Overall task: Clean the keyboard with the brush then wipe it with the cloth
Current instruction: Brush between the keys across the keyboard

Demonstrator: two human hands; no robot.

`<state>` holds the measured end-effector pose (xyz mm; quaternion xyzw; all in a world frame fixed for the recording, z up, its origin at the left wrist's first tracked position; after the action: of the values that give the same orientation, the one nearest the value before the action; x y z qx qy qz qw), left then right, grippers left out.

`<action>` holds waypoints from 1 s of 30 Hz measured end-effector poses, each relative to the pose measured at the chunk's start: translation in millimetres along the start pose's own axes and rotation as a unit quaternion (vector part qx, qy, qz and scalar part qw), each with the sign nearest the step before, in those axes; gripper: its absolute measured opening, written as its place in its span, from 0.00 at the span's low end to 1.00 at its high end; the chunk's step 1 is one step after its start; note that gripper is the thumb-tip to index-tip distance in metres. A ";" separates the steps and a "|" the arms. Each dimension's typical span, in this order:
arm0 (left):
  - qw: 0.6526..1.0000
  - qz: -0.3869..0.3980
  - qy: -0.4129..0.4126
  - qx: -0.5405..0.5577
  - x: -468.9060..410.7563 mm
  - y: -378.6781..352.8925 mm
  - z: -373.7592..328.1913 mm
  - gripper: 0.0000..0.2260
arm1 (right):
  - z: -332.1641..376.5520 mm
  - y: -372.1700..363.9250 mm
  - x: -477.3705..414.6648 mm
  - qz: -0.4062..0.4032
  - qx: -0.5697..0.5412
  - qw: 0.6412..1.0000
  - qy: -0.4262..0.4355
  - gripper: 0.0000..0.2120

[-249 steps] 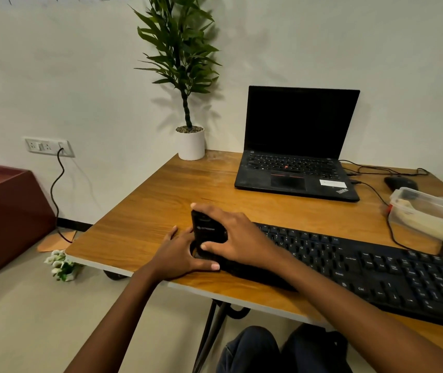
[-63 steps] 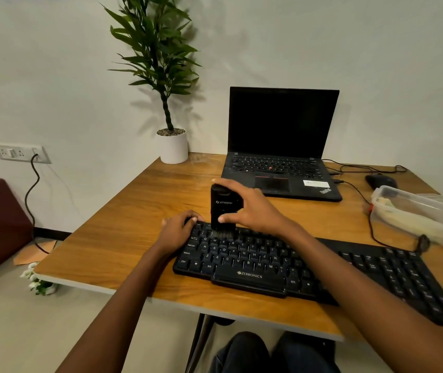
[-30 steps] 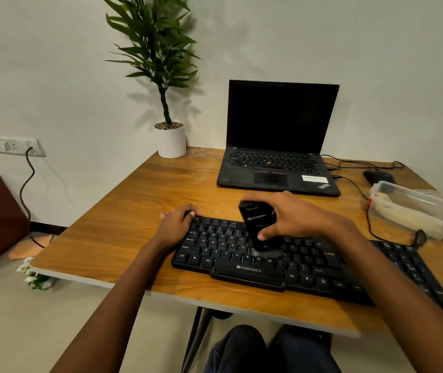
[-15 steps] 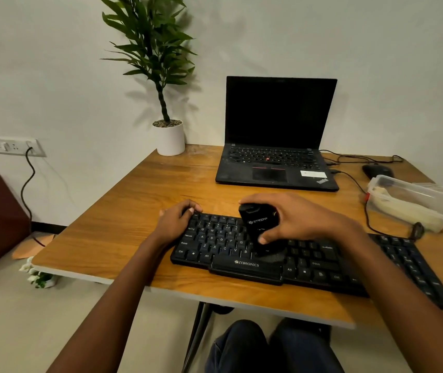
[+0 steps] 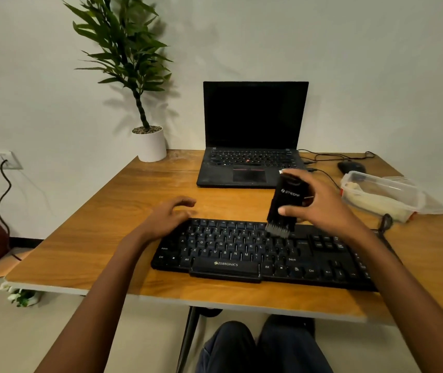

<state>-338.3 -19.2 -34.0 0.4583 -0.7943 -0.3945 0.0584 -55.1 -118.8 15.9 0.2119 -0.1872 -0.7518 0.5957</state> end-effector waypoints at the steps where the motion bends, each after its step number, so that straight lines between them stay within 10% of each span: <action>1: 0.997 0.062 -0.016 -0.043 -1.6 -7.5 -18.9 0.27 | -1.9 0.1 -7.3 -0.047 -0.014 0.999 -0.010 0.35; 6: 0.904 0.340 -0.071 -0.249 -9.6 -67.9 -72.1 0.57 | -2.4 -22.2 -32.1 -0.125 0.052 0.991 -0.012 0.36; 30: 0.883 0.329 -0.076 -0.326 -18.0 -75.3 -72.0 0.59 | -1.5 -26.1 53.0 -0.011 0.144 0.989 -0.025 0.36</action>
<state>-243.9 -66.7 -31.3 0.0940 -0.7282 -0.6227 0.2702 -86.2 -164.7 -4.4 0.2788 -0.3059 -0.7285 0.5458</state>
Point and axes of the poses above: each hand's wrist, its own x-axis away from the middle knuckle, its own y-axis out of the back of the hand, z = x × y, the point moved 2 cm from there along -x, towards the middle knuckle, and after that the axes turned 14 degrees about -y, right-handed, at the moved point
